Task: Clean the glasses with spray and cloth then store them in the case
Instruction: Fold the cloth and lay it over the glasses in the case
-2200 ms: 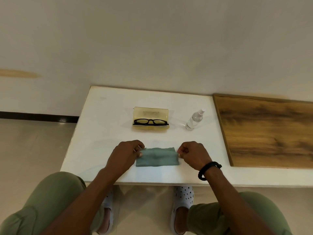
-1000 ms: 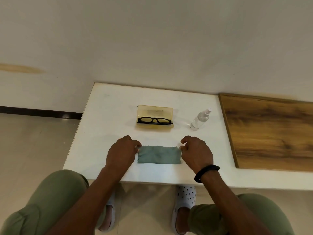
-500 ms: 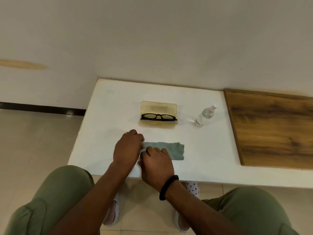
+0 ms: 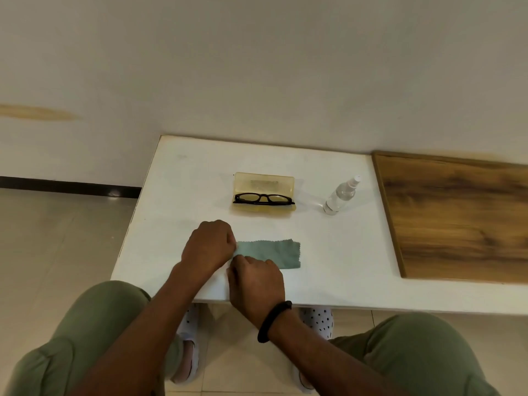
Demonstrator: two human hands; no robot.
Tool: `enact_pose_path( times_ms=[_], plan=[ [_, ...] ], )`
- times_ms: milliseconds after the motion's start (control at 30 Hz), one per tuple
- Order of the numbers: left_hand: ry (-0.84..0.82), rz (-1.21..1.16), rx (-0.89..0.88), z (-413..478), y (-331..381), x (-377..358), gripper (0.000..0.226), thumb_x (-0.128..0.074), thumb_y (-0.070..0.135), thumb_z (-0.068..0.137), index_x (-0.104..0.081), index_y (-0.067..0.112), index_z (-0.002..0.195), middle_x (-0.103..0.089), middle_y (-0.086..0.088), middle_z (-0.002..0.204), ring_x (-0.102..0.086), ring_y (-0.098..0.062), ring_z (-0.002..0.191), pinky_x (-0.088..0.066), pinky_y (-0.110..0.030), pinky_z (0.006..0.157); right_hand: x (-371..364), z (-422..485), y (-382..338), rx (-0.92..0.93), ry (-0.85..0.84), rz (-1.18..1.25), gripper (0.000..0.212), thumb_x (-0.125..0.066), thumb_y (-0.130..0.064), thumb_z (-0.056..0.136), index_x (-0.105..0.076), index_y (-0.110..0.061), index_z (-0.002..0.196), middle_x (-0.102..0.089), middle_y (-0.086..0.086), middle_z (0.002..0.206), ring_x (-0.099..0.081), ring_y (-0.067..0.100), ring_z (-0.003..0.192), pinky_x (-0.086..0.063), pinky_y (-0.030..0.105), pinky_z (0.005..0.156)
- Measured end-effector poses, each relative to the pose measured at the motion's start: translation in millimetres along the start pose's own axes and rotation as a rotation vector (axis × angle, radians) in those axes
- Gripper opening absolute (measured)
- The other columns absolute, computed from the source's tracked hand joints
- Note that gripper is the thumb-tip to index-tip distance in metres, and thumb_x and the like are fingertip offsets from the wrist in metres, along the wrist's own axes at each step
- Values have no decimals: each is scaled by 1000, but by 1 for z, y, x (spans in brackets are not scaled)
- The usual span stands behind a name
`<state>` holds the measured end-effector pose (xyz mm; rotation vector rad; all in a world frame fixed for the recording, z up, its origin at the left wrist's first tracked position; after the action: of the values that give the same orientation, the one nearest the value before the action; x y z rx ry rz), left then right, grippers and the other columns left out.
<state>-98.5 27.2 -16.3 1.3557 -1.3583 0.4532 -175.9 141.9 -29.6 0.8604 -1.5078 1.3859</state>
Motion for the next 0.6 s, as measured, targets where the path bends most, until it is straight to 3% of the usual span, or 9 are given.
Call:
enact_pose_path(
  times_ms=[67, 267, 467, 600],
  plan=[
    [-4, -68, 25, 0, 1, 7, 11, -63, 19, 86, -72, 14, 82, -72, -1, 86, -66, -20, 82, -57, -37, 79, 6, -1, 0, -127, -22, 183, 23, -50, -33, 94, -61, -18, 81, -67, 0, 73, -58, 20, 62, -48, 32, 58],
    [52, -234, 21, -4, 17, 16, 7, -68, 23, 84, -74, 21, 81, -71, 6, 84, -65, -15, 82, -52, -30, 73, 10, -5, 10, -467, 87, 596, 13, -61, -32, 90, -66, -24, 81, -69, -9, 73, -63, 6, 69, -53, 25, 64],
    [93, -235, -34, -2, 45, 4, 5, -69, 30, 85, -70, 26, 84, -69, 10, 79, -59, -8, 76, -38, -25, 69, 21, -11, 38, -673, 175, 733, 15, -63, -25, 90, -67, -20, 76, -72, -6, 70, -67, 9, 68, -55, 28, 69],
    [45, -226, -39, 5, 65, -10, 7, -71, 32, 83, -68, 27, 86, -70, 8, 85, -65, -13, 83, -50, -29, 76, 23, -16, 59, -788, 189, 771, 18, -62, -25, 88, -65, -23, 71, -72, -5, 66, -68, 17, 65, -58, 35, 71]
  ],
)
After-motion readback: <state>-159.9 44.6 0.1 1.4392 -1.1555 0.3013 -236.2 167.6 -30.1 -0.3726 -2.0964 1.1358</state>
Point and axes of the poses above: each hand's wrist, its own z-axis towards the middle knuckle, its own x-axis out of the back of the hand, y = z × x, the point moved 1 cm from there along z, towards the middle knuckle
